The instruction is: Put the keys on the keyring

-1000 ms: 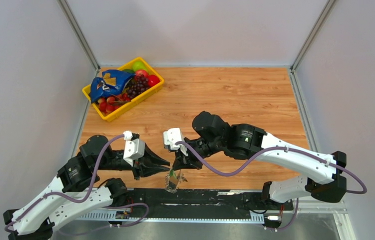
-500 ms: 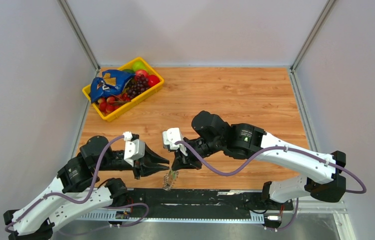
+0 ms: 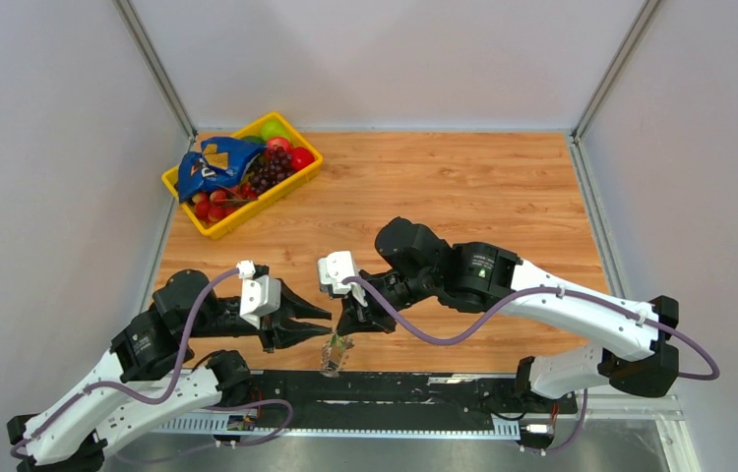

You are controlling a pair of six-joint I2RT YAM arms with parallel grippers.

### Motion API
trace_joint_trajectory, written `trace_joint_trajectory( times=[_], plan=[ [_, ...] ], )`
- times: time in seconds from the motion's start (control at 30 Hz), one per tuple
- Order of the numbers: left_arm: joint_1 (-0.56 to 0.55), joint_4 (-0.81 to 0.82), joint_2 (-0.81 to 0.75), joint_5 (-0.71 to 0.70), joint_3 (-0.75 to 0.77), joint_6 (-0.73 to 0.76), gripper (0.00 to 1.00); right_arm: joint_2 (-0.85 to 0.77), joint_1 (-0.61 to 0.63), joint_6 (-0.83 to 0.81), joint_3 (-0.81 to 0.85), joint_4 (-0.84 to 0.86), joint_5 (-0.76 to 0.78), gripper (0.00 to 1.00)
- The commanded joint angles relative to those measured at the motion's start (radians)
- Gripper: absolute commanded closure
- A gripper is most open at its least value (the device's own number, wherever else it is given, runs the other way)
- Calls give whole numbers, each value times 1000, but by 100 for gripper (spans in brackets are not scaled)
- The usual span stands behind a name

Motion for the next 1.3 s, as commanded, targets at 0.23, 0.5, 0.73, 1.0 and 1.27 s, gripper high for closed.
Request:
trace_joint_trajectory(
  times=[0.23, 0.5, 0.73, 1.0, 1.27],
  plan=[
    [-3, 29, -10, -1, -17, 17, 62, 8, -5, 3, 56, 65, -20, 100],
    [-2, 27, -7, 16, -16, 19, 81, 11, -5, 7, 58, 70, -10, 100],
    [-3, 26, 6, 31, -17, 22, 85, 10, -4, 10, 67, 75, -6, 100],
    [-2, 44, 22, 30, -25, 33, 100, 3, -5, 11, 60, 80, -19, 100],
    [-3, 145, -31, 2, -61, -5, 100, -80, -5, 35, 6, 139, 9, 81]
  ],
)
